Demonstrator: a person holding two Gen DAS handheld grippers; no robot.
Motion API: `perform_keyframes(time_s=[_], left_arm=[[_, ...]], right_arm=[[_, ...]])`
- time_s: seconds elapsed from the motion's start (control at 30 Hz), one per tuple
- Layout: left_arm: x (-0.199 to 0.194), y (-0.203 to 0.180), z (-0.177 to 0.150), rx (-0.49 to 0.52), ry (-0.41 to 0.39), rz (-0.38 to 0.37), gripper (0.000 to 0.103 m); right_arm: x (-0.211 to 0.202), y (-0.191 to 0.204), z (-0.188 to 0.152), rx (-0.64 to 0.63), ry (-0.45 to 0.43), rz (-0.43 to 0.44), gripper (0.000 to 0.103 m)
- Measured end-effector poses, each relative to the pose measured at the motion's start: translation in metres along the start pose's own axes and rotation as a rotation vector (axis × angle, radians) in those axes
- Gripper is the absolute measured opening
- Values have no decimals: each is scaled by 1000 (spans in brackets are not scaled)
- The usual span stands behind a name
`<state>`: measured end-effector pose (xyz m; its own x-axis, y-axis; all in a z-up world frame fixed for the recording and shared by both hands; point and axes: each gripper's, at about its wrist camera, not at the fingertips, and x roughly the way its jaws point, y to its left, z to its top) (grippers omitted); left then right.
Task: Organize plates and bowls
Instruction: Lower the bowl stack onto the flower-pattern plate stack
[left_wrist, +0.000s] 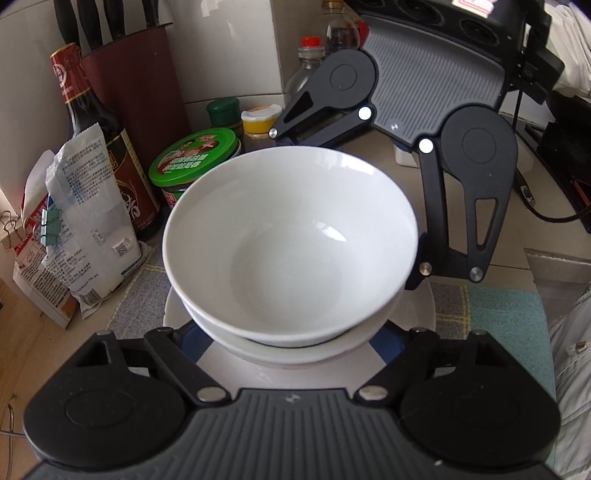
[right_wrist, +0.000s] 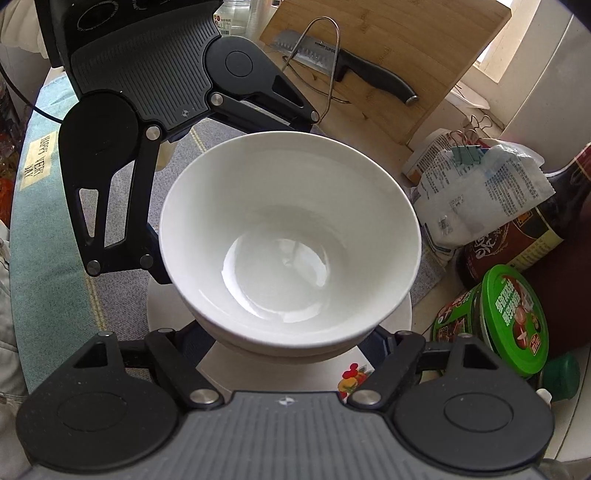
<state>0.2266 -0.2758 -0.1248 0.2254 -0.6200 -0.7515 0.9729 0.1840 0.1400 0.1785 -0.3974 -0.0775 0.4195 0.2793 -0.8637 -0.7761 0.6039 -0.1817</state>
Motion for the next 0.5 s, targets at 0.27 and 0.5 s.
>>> perform_keyframes(time_s=[0.27, 0.5], left_arm=[[4, 0, -1, -11, 12, -8, 87], [7, 4, 0, -18, 8, -11, 87]], right_arm=[[3, -2, -5, 3, 4, 10, 84], [7, -4, -5, 5, 11, 12, 84]])
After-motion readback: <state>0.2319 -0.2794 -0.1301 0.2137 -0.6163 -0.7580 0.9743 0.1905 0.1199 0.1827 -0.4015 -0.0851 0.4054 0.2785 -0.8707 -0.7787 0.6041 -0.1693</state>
